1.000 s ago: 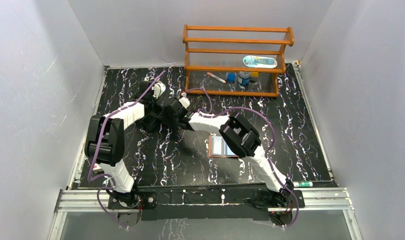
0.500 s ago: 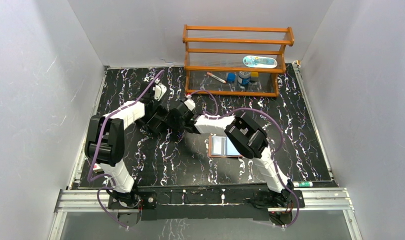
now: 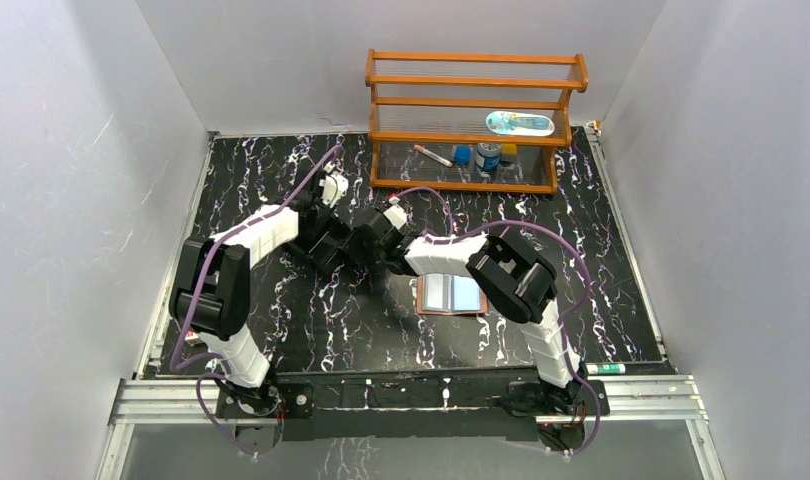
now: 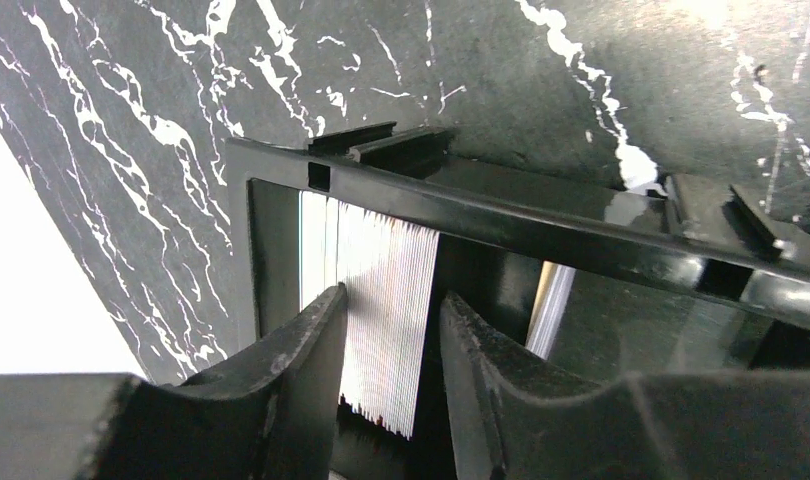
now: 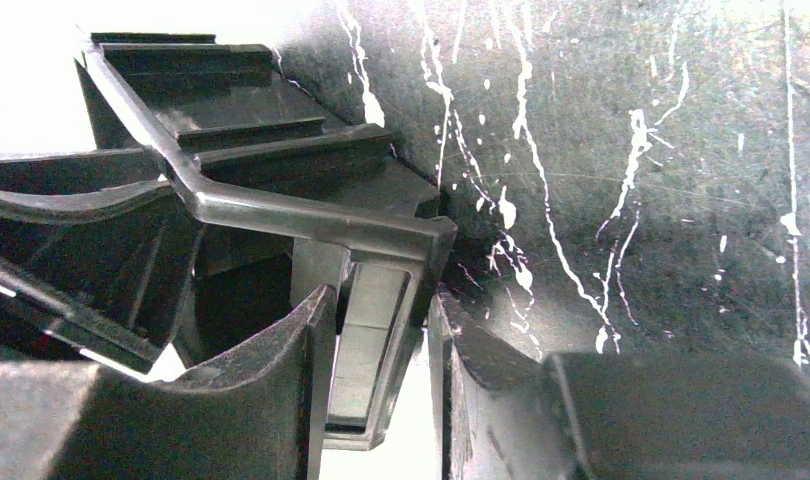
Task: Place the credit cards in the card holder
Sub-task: Move the storage box to the center of the board.
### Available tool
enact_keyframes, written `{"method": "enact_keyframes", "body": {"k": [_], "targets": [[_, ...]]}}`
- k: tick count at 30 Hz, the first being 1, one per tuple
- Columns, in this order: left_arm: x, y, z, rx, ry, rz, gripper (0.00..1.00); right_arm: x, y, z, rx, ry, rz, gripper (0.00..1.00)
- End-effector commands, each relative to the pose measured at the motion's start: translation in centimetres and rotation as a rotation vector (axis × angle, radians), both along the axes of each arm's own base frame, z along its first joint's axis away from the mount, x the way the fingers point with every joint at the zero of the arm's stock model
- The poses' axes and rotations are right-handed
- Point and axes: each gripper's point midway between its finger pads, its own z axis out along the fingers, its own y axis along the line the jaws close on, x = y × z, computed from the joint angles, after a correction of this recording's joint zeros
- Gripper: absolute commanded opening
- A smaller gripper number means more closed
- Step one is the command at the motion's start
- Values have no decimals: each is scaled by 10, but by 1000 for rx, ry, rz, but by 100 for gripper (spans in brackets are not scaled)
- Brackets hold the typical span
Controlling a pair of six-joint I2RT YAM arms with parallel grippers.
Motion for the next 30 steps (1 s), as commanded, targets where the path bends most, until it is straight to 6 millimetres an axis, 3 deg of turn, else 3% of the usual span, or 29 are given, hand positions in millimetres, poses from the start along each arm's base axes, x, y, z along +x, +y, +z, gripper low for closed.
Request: {"method": "enact_keyframes", "body": {"k": [1,6,13,16,20,25,30], "targets": [[6,25,27,78,-77,70,32,-8,-24,-2,-90,1,-4,13],[10,17,30,78,-84,48,22,-11,-25,-9,-95,20,-2,13],[7,22,24,110,-72,68,20,-11,-27,-15,-109,29,-3,14],[11,16,28,88,-84,66,30,-12,-26,-17,-109,33,-1,14],[4,12,13,98,-54,66,46,-12,-26,-17,-108,35,-2,14],[1,22,-8,168,-28,97,50,-13,-26,-18,-108,40,1,14],[7,16,8,179,-71,68,38,-13,-26,-21,-111,49,2,14]]}}
